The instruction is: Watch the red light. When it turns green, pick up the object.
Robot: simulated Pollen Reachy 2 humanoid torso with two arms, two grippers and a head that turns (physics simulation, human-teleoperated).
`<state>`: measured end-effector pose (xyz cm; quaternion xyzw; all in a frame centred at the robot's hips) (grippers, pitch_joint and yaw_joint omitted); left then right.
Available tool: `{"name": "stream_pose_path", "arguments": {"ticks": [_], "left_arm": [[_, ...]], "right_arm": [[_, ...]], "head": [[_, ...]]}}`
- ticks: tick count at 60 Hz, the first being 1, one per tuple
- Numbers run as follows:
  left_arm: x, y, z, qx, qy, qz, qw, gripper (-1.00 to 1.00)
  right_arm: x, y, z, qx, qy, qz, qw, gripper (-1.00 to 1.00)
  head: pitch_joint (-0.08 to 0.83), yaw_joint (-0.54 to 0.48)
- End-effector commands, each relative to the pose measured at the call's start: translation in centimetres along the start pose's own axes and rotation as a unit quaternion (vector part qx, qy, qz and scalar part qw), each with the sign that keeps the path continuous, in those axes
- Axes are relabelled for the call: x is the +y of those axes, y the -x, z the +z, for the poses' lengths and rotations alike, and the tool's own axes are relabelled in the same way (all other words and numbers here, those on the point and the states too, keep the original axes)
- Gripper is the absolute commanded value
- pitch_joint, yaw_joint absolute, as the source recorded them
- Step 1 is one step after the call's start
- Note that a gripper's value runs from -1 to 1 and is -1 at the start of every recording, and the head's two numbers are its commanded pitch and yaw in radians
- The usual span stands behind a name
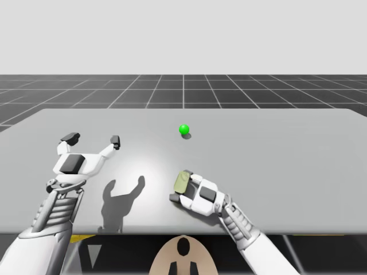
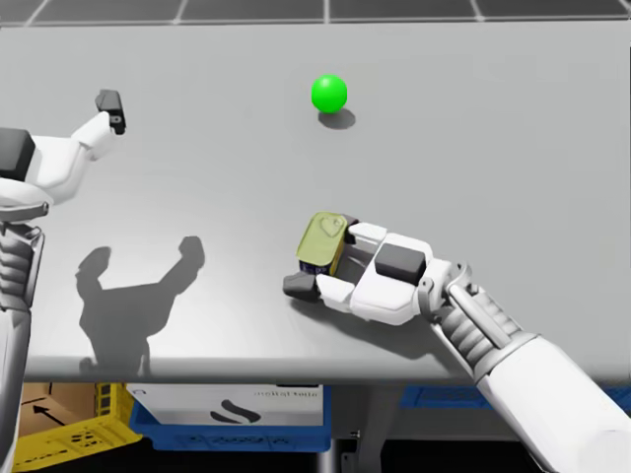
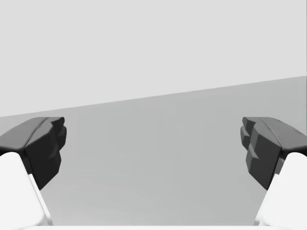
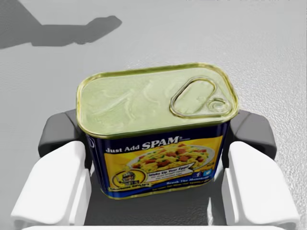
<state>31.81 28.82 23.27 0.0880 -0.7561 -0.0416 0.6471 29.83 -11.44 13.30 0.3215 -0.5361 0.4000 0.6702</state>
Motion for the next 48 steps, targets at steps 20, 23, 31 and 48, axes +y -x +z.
{"name": "stream_pose_path", "arguments": {"ticks": [20, 23, 31, 48], "left_arm": [[-0.3, 0.2, 0.0, 0.002, 0.001, -0.002, 1.0, -1.0], [-0.3, 0.2, 0.1, 0.002, 0.001, -0.002, 1.0, -1.0], [-0.5, 0.2, 0.1, 0.003, 0.003, -0.003, 1.0, -1.0], [-0.5, 0.2, 0.0, 0.003, 0.003, -0.003, 1.0, -1.0]], "right_arm": [[0.7, -0.6, 0.3, -0.022, -0.005, 0.001, 0.9997, 1.0], [0.9, -1.5, 0.7, -0.032, -0.004, 0.004, 0.9995, 1.0], [1.5, -6.8, 2.8, -0.082, 0.004, -0.016, 0.9965, 1.0], [1.1, -17.1, 7.2, -0.186, 0.052, 0.019, 0.9811, 1.0]], "head": [[0.378, 0.02], [0.358, 0.02], [0.344, 0.02], [0.351, 0.02]]}}
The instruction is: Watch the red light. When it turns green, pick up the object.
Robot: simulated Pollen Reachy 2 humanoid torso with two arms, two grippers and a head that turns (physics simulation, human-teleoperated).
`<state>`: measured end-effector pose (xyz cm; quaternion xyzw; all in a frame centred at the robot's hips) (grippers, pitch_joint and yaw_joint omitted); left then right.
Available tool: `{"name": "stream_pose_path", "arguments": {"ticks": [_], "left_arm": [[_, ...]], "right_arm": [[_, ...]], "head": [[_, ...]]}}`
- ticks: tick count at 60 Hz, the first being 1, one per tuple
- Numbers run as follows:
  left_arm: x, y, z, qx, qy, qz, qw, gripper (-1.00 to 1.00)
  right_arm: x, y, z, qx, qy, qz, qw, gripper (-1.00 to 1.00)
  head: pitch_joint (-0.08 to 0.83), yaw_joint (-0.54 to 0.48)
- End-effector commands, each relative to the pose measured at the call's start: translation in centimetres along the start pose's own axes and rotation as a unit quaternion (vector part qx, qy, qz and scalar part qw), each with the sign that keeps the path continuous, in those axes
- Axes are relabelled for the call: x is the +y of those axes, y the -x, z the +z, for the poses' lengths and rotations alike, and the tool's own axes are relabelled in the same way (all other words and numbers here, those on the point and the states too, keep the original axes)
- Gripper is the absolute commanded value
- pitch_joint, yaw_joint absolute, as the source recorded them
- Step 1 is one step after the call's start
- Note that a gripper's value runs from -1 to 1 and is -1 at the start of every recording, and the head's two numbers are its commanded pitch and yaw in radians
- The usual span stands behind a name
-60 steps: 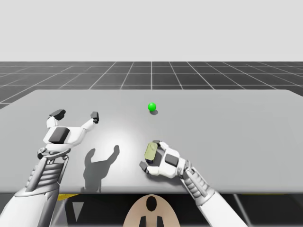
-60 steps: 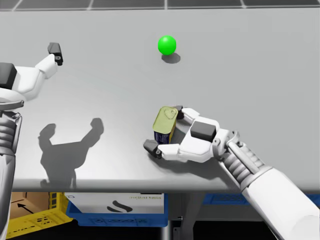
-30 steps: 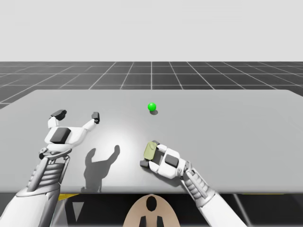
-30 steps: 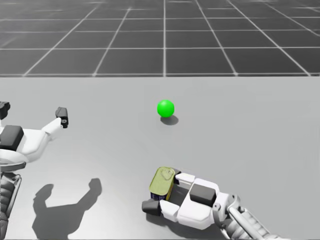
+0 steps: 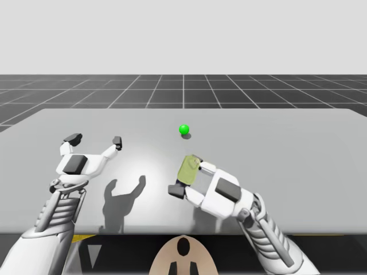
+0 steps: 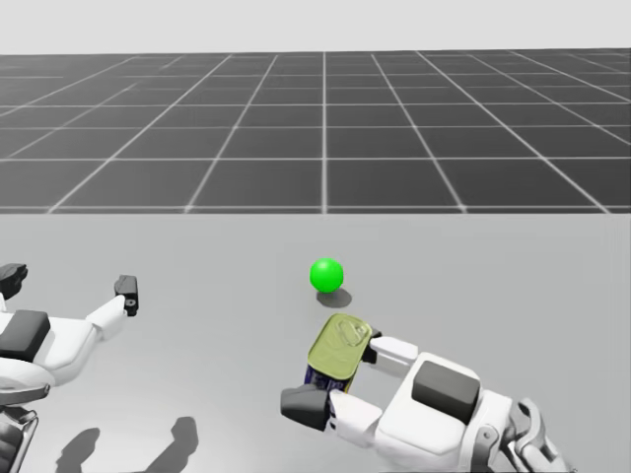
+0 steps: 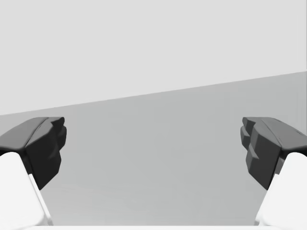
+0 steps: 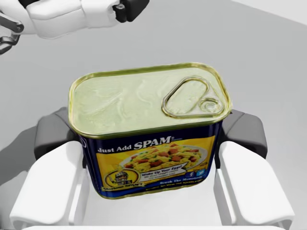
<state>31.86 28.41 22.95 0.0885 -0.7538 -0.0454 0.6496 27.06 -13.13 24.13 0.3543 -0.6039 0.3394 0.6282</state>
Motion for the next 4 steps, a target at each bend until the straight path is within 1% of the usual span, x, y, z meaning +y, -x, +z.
{"name": "stream_pose_path", "arguments": {"ticks": [1, 2, 4], "left_arm": [[0.0, 0.0, 0.0, 0.0, 0.0, 0.0, 1.0, -1.0], [-0.1, 0.0, 0.0, 0.0, 0.0, 0.0, 1.0, -1.0], [-0.1, 0.0, 0.0, 0.0, 0.0, 0.0, 1.0, -1.0]], "right_arm": [[-0.5, -8.2, 0.9, -0.096, 0.026, 0.043, 0.9941, 1.0], [-0.5, -8.7, 1.0, -0.101, 0.028, 0.046, 0.9934, 1.0], [-0.5, -10.5, 1.6, -0.122, 0.032, 0.057, 0.9903, 1.0]], "head": [[0.351, 0.02], [0.351, 0.02], [0.351, 0.02]]}}
